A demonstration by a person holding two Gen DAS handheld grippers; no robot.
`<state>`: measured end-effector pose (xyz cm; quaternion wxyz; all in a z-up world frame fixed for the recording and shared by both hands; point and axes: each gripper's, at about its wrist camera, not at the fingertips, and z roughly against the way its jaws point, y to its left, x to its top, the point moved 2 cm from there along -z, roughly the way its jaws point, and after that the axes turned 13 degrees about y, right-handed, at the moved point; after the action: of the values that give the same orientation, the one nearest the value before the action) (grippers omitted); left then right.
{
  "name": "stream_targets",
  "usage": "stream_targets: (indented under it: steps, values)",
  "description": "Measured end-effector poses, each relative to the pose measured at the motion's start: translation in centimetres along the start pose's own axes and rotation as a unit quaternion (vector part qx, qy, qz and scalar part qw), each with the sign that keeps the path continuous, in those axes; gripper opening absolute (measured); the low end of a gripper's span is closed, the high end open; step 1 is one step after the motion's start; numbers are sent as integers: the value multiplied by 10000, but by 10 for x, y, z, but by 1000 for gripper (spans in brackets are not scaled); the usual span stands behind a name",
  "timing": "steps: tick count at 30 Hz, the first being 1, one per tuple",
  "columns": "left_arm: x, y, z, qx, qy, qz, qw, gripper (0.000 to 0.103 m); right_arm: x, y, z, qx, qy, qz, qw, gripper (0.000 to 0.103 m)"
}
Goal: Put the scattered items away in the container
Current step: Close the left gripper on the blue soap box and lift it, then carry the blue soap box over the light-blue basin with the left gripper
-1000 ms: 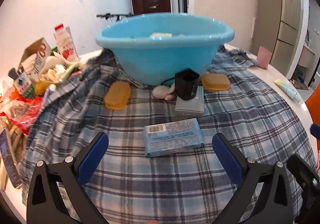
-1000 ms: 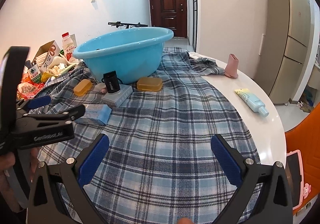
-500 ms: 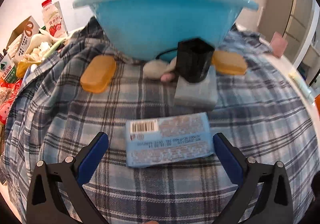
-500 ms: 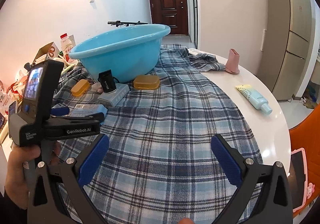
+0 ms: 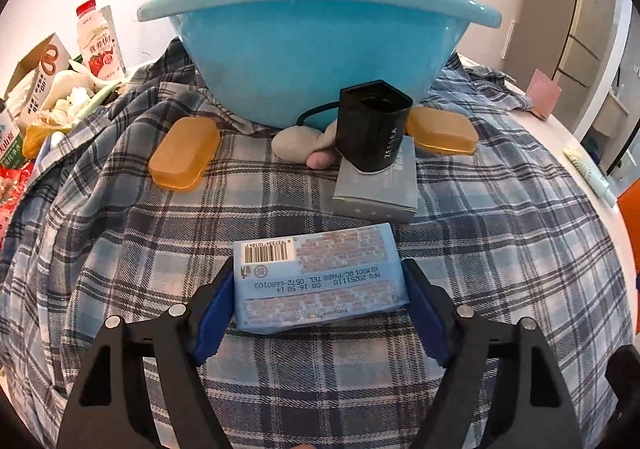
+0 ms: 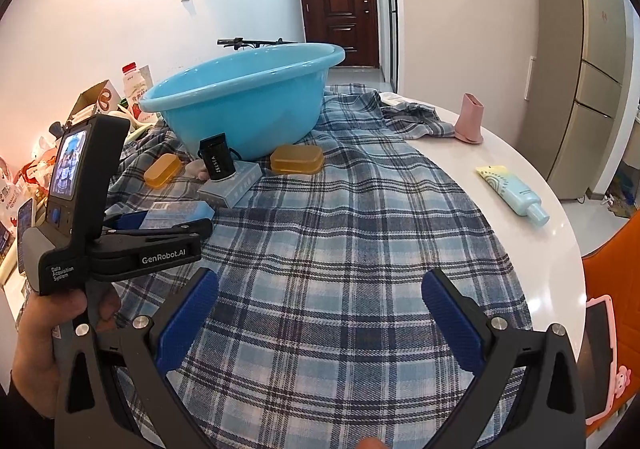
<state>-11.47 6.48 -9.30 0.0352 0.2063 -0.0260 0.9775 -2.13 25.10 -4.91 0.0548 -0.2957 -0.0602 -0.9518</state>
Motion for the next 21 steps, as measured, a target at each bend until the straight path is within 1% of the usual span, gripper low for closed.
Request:
stream_targets:
  steps: [7,15,21]
  values:
    - [-2,4,23,-101,-254,-15,9996,76,0,3,3,-10,-16,39,10000,103]
    - [-8,10,61,-167,-591,-68,9981,76,0,10,4,72,-28,101,9999,103]
    - [-12,13,92,-77,-929,-183,9955,76,5,16,7,144,-99,138,9998,103]
